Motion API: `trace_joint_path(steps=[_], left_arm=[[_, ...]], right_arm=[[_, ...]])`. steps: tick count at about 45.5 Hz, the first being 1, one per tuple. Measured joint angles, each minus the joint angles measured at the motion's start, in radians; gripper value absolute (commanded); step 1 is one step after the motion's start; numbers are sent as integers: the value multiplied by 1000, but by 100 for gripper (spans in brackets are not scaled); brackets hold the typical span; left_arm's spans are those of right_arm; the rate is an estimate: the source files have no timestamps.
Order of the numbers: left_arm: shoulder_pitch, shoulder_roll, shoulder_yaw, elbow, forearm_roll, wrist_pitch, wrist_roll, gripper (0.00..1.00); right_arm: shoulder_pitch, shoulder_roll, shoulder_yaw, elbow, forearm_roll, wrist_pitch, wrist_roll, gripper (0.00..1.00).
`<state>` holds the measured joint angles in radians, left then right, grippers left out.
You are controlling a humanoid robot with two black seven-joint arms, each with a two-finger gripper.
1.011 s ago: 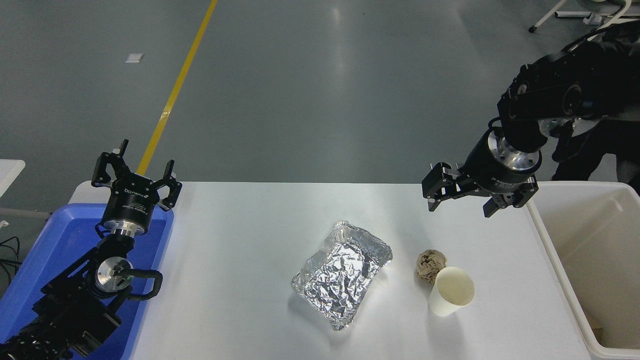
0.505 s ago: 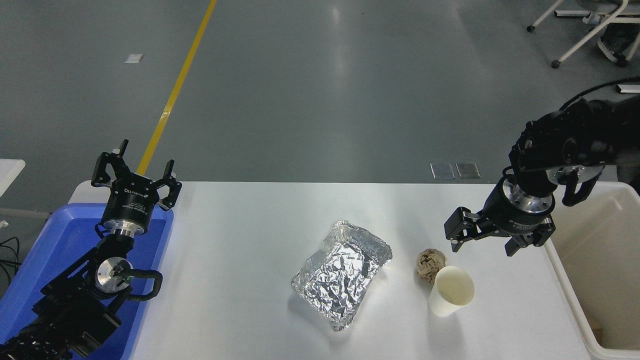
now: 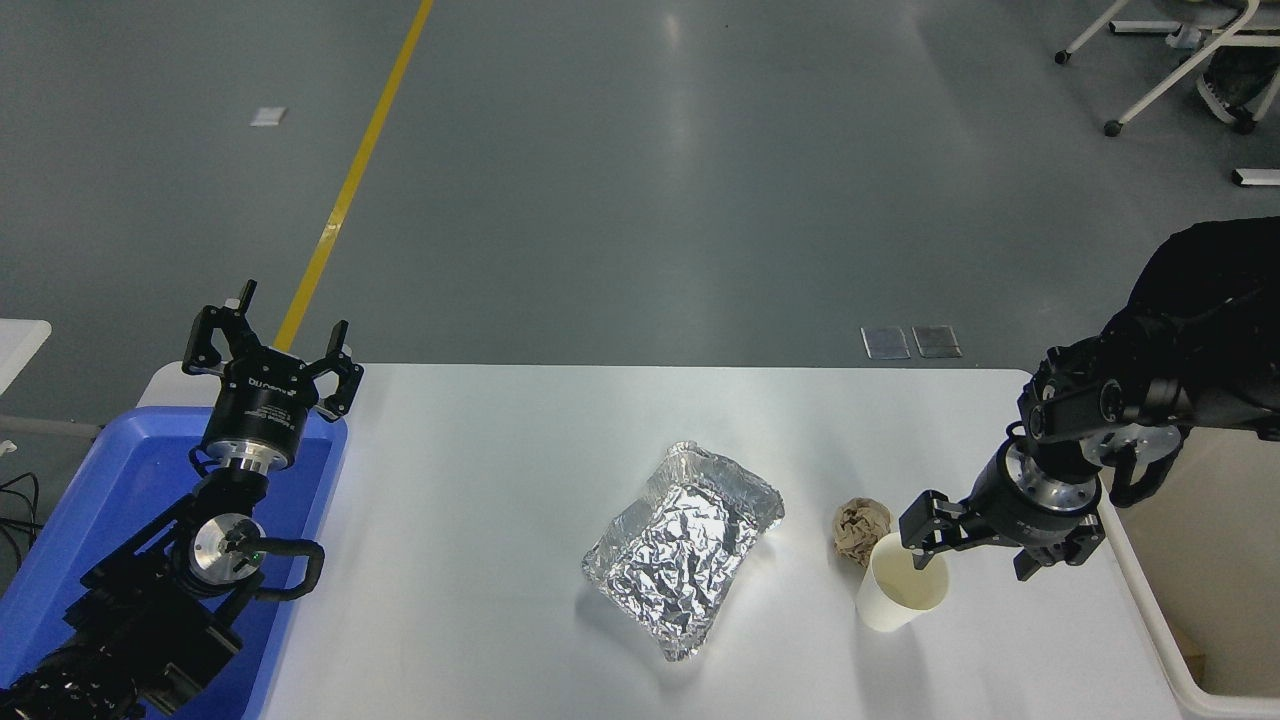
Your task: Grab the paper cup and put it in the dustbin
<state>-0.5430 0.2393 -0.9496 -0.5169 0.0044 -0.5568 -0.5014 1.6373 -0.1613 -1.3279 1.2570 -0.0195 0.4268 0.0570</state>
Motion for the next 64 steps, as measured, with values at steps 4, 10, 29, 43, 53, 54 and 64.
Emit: trace_joint_path(steps=[4,10,29,43,53,54,64], left_arm=[[0,0,0,0,0,0,0,98],[0,0,0,0,0,0,0,98],[0,0,0,0,0,0,0,98],[0,0,0,0,0,0,0,98],[-1,0,1,0,0,0,0,98],[-1,0,1,0,0,0,0,98],[-1,0,1,0,0,0,0,98]], right_arm=[[-33,0,8,-19,0,-14,0,99],[-78,-1,25,-50,0,-35,1,98],[-179,-1,53,-111,-41,-134,4,0],[-165,-4,46,-109,-91,-163,9,0],[-108,-35,33,-83,-103,-157,17,0],[-99,-41,31,-79,-105,-154,18,0],[35,-131,17,-32,-130,-96,22,0]])
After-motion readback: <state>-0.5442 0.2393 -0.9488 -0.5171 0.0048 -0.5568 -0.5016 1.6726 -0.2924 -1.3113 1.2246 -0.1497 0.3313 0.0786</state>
